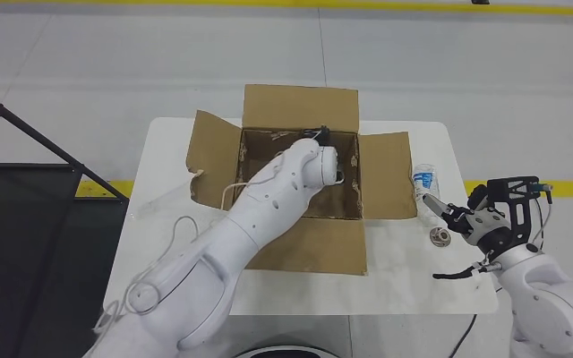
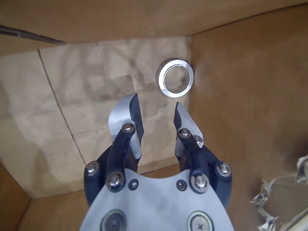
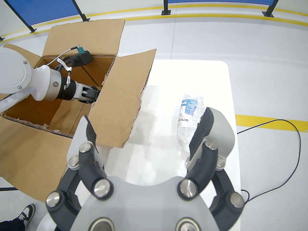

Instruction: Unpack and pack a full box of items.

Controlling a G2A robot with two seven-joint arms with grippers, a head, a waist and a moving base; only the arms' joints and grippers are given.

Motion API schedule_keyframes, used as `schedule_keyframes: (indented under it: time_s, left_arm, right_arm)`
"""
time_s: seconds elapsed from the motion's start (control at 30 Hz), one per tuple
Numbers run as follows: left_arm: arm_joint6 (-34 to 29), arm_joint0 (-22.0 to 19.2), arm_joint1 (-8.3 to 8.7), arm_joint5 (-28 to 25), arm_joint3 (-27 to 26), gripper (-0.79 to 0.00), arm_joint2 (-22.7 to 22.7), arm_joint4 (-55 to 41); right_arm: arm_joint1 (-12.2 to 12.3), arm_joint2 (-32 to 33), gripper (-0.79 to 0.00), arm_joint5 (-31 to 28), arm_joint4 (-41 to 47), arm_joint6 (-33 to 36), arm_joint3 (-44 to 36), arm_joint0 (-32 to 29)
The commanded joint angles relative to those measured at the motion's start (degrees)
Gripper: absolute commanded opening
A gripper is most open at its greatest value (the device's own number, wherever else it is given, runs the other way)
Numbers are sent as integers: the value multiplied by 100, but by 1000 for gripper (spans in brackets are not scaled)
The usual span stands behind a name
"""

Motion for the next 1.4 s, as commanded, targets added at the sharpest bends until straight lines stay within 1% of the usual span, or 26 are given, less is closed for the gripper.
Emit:
schedule_keyframes:
  time_s: [0.0, 0.27, 0.47, 0.6, 0.67, 0.77, 0.83, 0.97, 1.07, 1.13, 1.2, 1.37]
  left_arm:
    - [7, -62, -66, 10, 133, -400, 39, -26]
    - [78, -234, -289, 54, 612, -400, 104, -153]
    - [191, -313, -396, 36, 773, -400, 83, -223]
    - [279, -365, -406, 57, 775, -400, 3, -247]
    - [305, -376, -393, 71, 716, -400, -45, -243]
    - [315, -378, -341, 122, 546, -400, -157, -234]
    - [322, -355, -274, 136, 362, -400, -287, -251]
    - [322, -201, -74, 283, -231, -397, -560, -78]
    - [155, 59, 133, 485, -961, -397, -799, 219]
    - [-27, 335, 293, 614, -1598, -397, -994, 470]
    - [-267, 688, 464, 703, -2345, -394, -1219, 766]
    - [-943, 1737, 856, 804, -4338, -394, -1832, 1625]
  right_arm:
    - [0, 0, 0, -1, 0, 0, 0, 0]
    - [0, 0, 0, -1, 0, 0, 0, 0]
    - [0, 0, 0, -1, 0, 0, 0, 0]
    - [0, 0, 0, -1, 0, 0, 0, 0]
    - [5, -16, 0, -36, -48, -140, -42, -36]
    - [21, -12, 0, -44, -139, -176, -239, -79]
    - [31, 1, 0, -24, -174, -165, -412, -92]
    - [61, -29, 0, -48, -281, -85, -637, -20]
    - [92, -172, 0, -133, -384, -2, -637, 194]
    - [112, -309, 0, -151, -469, 99, -637, 366]
    - [130, -470, 0, -114, -575, 250, -637, 553]
    - [165, -959, 0, 137, -815, 812, -637, 1053]
